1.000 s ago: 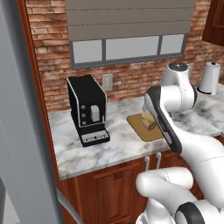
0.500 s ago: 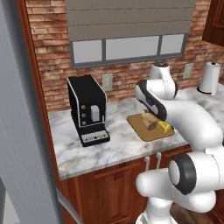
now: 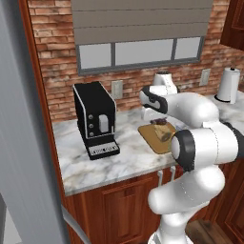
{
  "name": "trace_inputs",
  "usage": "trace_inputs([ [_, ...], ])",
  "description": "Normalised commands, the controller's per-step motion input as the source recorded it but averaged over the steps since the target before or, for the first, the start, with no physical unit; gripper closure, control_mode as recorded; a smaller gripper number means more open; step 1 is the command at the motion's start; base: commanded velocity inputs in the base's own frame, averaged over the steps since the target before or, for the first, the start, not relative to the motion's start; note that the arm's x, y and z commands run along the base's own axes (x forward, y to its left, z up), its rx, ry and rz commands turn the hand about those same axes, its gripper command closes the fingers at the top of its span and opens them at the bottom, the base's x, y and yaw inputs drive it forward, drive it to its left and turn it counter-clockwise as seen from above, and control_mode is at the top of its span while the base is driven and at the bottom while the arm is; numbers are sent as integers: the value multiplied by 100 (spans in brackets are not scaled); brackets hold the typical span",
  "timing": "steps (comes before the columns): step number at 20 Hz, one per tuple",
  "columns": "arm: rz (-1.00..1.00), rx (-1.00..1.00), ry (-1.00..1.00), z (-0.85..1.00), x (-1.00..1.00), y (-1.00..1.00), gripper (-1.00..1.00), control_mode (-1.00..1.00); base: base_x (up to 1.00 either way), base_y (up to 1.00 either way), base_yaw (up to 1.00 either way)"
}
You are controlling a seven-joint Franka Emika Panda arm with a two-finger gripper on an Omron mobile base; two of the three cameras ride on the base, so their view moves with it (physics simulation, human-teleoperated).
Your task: Retrieve the sausage and cheese from the fridge and place them on the cutting board on the counter.
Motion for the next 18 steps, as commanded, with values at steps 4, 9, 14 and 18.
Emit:
trace_inputs([
  [4,0,0,10,-40,26,-22,100,-100,0,0,0],
  [9,0,0,4,-52,37,-3,100,-100,0,0,0],
  [14,-2,-1,1,-51,34,-2,100,-100,0,0,0],
  [18,-2,-1,0,-27,4,0,100,-100,0,0,0],
])
